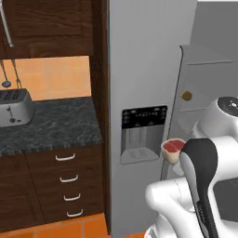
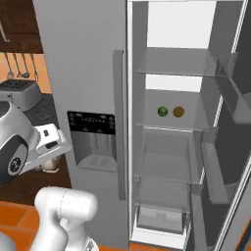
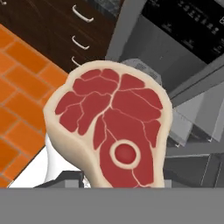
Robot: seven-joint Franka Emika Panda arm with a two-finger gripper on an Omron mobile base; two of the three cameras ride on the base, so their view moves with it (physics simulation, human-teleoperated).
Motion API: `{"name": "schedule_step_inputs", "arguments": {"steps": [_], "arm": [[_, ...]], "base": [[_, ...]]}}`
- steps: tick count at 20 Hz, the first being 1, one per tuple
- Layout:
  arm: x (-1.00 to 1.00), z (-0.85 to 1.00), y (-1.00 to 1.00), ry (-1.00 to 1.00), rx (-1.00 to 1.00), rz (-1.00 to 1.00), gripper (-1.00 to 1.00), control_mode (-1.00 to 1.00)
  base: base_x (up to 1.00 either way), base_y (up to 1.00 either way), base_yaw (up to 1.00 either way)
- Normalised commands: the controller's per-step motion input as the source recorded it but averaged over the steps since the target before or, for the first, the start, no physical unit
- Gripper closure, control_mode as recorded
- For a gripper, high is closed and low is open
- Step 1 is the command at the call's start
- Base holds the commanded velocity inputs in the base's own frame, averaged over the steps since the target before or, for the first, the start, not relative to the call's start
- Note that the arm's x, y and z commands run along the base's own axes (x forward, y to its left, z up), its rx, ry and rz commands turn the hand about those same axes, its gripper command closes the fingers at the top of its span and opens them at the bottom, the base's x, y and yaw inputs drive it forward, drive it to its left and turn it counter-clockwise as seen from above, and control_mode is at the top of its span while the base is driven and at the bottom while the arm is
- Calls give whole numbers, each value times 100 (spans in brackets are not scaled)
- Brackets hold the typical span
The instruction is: Place one avocado and one steak in each tupperware on the nearby counter, to pack two identical lunches.
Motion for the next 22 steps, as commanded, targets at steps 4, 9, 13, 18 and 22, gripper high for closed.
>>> {"name": "schedule_step_inputs", "arguments": {"steps": [4,9,13,18,22], "arm": [[0,0,0,0,0,0,100,100],[0,0,0,0,0,0,100,100],[0,0,0,0,0,0,100,100],[0,0,0,0,0,0,100,100],[0,0,0,0,0,0,100,100]], "base": [[-3,100,0],[0,100,0],[11,100,0],[38,100,0],[54,100,-1]]}}
